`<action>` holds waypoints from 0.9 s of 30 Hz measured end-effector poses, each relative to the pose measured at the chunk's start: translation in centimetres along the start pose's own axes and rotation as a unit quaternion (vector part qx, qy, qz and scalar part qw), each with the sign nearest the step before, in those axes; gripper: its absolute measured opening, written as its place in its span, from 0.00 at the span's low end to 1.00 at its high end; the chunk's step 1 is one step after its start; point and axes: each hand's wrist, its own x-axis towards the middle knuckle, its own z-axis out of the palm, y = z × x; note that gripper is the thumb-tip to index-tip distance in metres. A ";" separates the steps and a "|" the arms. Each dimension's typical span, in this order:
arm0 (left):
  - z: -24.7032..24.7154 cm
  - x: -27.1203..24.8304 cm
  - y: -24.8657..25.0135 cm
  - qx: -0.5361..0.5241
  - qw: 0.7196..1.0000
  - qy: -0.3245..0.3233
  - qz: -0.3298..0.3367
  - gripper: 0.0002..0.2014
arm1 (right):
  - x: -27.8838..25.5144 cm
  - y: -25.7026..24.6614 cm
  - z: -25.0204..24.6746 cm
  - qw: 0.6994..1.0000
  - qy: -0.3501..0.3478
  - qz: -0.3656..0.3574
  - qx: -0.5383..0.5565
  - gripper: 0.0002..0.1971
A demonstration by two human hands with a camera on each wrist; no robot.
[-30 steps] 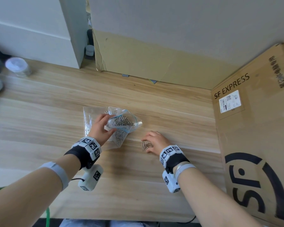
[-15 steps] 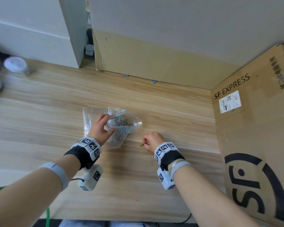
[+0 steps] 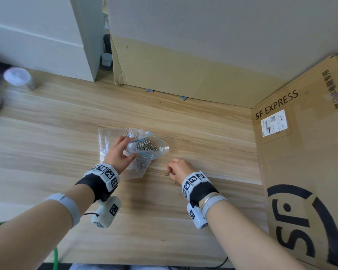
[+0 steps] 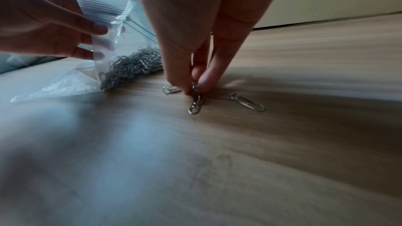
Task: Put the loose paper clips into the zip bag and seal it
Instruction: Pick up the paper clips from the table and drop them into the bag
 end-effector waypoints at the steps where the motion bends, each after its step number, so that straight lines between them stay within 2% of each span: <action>1: 0.0 0.1 0.0 0.001 1.000 -0.001 0.001 0.23 | 0.1 -0.1 -0.1 1.000 -0.007 0.001 -0.009 0.08; 7: 0.2 0.2 -0.1 0.000 1.000 -0.001 0.000 0.23 | 0.5 -0.8 -0.5 0.998 -0.039 0.004 -0.053 0.06; 14: 0.0 0.3 0.0 -0.011 1.000 -0.003 -0.015 0.23 | 0.6 -0.7 0.1 1.000 -0.003 0.024 -0.005 0.14; 16: 0.0 0.3 0.0 -0.010 1.000 -0.004 -0.017 0.23 | 0.4 -0.5 -0.2 0.999 0.027 0.031 0.026 0.12; 20: 0.1 0.3 0.0 -0.005 1.000 -0.008 -0.008 0.25 | 0.1 -0.8 -2.8 0.982 0.136 0.028 0.128 0.11; 23: 0.1 0.4 0.2 -0.010 1.000 -0.019 -0.007 0.27 | 1.0 -2.3 -5.4 0.964 0.220 -0.031 0.147 0.07; 27: 0.1 0.4 0.6 -0.012 1.000 -0.017 -0.005 0.28 | 2.5 -5.1 -6.4 0.954 0.228 -0.116 0.158 0.06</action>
